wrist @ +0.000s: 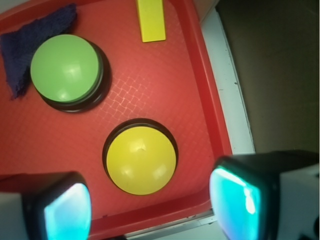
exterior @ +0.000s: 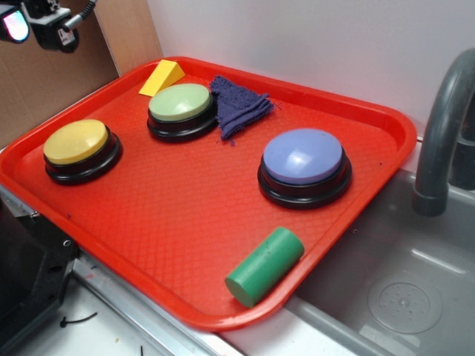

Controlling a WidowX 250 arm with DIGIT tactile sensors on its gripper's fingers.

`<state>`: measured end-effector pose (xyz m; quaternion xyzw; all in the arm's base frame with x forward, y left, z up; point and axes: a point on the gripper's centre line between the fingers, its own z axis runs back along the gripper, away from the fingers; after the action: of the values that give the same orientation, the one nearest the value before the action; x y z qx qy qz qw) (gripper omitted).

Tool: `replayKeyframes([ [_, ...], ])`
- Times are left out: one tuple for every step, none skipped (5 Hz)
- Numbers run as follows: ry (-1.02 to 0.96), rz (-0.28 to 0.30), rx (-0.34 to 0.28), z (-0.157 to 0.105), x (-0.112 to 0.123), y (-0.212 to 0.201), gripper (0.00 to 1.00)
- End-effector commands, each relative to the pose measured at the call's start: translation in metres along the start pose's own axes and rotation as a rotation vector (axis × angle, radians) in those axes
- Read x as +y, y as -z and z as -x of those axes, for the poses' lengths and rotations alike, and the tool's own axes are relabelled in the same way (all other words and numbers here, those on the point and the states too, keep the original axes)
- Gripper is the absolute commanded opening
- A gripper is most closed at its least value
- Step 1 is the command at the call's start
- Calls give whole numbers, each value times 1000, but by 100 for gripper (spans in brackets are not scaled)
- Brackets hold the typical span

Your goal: Push the yellow button.

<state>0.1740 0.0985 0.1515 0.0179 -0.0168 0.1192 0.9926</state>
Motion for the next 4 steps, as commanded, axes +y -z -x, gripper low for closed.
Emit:
replayKeyframes([
  [-15, -17, -66, -6, 10, -22, 100],
  [-14, -21, -65, -6, 10, -23, 100],
  [-12, -24, -67, -6, 10, -25, 100],
  [-8, -28, -67, -6, 10, -26, 100],
])
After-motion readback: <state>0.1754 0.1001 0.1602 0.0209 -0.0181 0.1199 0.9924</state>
